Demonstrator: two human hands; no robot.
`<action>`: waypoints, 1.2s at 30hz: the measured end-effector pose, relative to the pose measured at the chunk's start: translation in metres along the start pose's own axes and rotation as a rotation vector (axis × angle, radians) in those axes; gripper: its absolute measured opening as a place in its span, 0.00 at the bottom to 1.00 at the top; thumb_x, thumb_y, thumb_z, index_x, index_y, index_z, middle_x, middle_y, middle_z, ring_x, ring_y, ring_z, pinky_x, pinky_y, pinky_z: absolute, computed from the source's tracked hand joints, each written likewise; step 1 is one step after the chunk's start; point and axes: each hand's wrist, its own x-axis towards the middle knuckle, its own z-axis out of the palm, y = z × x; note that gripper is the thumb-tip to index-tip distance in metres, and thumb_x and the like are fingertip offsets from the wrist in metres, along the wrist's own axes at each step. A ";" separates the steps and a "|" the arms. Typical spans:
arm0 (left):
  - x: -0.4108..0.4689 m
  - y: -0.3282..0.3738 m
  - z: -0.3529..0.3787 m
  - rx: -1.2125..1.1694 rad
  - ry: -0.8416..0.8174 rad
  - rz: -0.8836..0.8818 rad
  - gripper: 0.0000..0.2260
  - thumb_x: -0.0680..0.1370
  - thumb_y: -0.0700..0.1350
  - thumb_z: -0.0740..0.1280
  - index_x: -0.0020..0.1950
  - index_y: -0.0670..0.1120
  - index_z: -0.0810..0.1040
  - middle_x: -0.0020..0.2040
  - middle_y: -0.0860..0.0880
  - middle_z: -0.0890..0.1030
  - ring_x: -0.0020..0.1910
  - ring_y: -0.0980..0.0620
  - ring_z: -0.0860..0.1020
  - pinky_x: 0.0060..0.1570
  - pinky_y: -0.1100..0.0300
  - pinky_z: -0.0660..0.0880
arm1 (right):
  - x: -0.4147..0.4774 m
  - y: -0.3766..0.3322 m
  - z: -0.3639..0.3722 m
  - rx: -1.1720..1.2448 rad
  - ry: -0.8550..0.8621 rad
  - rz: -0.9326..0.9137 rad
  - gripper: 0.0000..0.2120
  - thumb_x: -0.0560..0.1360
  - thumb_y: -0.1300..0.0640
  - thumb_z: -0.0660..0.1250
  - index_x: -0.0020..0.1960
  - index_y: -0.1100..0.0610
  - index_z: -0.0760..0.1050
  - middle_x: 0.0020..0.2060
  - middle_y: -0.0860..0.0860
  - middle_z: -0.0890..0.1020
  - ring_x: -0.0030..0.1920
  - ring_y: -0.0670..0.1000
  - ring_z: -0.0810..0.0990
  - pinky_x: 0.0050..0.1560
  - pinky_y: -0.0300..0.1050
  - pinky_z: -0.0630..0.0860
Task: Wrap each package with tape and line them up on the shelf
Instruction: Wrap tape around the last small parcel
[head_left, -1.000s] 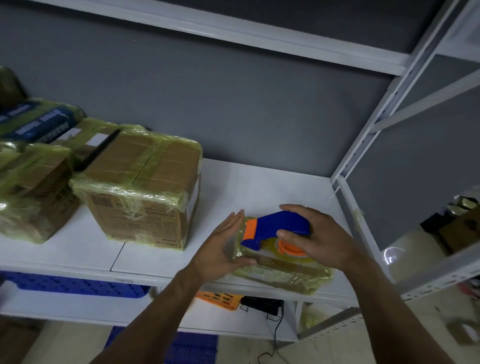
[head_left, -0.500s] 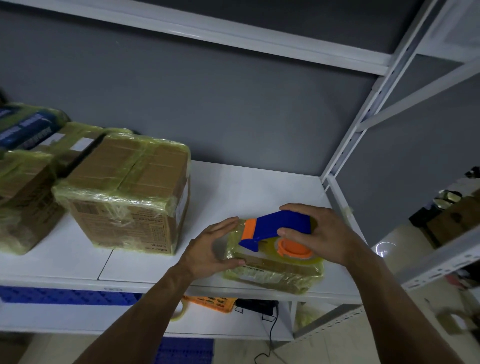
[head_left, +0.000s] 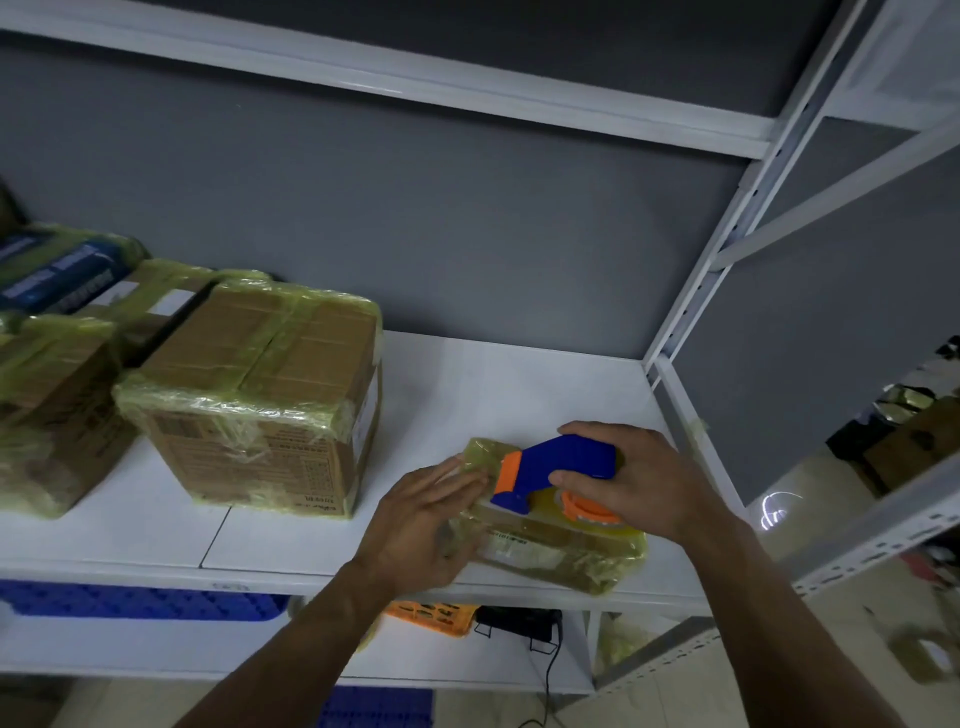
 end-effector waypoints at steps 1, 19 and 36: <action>0.000 0.003 0.000 0.057 0.003 0.005 0.31 0.75 0.68 0.68 0.72 0.50 0.77 0.73 0.56 0.75 0.76 0.55 0.67 0.67 0.50 0.75 | 0.000 0.000 0.001 0.002 0.002 0.002 0.24 0.71 0.35 0.76 0.65 0.35 0.77 0.55 0.29 0.80 0.57 0.31 0.76 0.52 0.29 0.74; 0.029 -0.027 -0.009 -0.084 -0.343 -0.294 0.39 0.74 0.60 0.75 0.81 0.56 0.62 0.78 0.66 0.57 0.76 0.65 0.60 0.76 0.59 0.63 | 0.016 -0.010 0.007 0.115 -0.003 0.095 0.22 0.70 0.29 0.71 0.62 0.25 0.73 0.56 0.26 0.77 0.59 0.32 0.76 0.50 0.28 0.71; 0.048 -0.014 -0.015 0.316 -0.475 -0.184 0.41 0.77 0.65 0.65 0.83 0.57 0.45 0.81 0.65 0.45 0.81 0.56 0.39 0.77 0.52 0.53 | 0.017 -0.006 0.003 0.014 -0.007 0.092 0.22 0.75 0.40 0.74 0.68 0.40 0.77 0.58 0.37 0.79 0.58 0.43 0.77 0.58 0.41 0.74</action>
